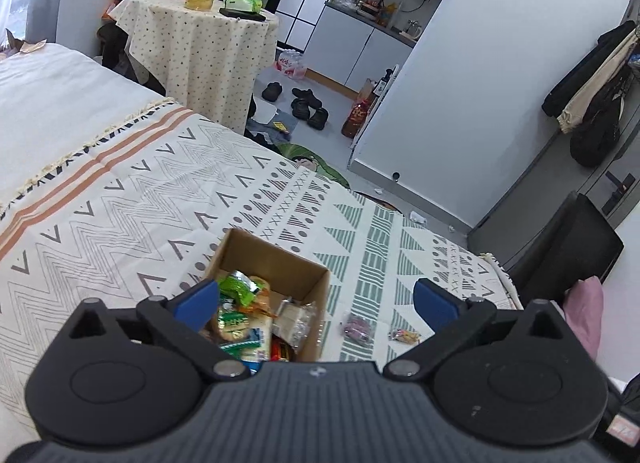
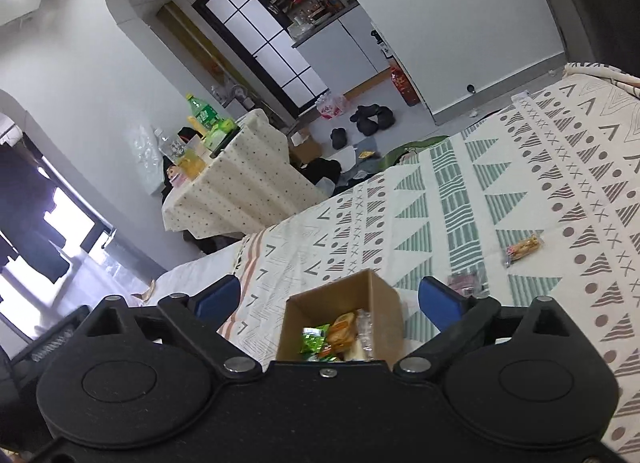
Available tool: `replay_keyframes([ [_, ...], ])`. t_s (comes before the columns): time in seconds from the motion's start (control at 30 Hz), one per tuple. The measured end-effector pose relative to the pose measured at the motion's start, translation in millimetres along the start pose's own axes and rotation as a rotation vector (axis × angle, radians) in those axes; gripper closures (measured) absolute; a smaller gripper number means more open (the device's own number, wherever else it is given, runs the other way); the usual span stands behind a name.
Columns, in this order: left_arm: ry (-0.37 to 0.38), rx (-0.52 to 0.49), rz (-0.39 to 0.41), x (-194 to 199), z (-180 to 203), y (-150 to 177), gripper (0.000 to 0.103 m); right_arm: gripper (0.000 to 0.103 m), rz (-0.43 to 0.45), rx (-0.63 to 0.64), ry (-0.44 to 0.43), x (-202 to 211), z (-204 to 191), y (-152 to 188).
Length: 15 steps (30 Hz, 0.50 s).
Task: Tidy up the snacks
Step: 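Move both tools back toward the purple packet and yellow stick candy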
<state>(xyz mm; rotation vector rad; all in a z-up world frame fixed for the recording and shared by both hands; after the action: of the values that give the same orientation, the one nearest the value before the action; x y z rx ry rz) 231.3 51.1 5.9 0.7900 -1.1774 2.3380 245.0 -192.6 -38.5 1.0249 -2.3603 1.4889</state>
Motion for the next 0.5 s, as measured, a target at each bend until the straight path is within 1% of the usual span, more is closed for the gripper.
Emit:
replay_keyframes([
  [0.13,0.025,-0.012,-0.019,-10.6,15.6,13.7,0.000,0.002,-0.017,-0.016,0.023,1.4,26.4,0.2],
  [0.2,0.025,-0.029,-0.030,-17.9,25.8,21.7,0.000,0.001,-0.015,-0.008,0.038,2.9,37.9,2.9],
  [0.3,0.029,-0.054,-0.033,-29.2,39.1,33.2,0.000,0.000,-0.011,-0.037,0.042,6.5,57.9,5.1],
  [0.43,0.032,-0.027,-0.051,-43.9,50.3,48.9,0.000,0.000,-0.019,-0.077,0.044,6.0,80.2,6.1],
  [0.5,0.017,-0.017,-0.026,-48.1,56.3,54.5,0.000,0.000,-0.022,-0.092,0.045,5.5,88.8,5.9],
])
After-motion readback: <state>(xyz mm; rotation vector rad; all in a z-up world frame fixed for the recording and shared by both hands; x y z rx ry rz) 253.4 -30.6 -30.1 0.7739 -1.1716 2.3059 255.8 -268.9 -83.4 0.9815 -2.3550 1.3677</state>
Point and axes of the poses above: each gripper's, at about its wrist camera, not at the fingertips, and x roughly against the way its jaws point, z to its right, y to its underside, the point moved 3 cm from there along -x, roughly the way its jaws point, and after that the axes turned 10 degrees about x, right-handed, at the moved point
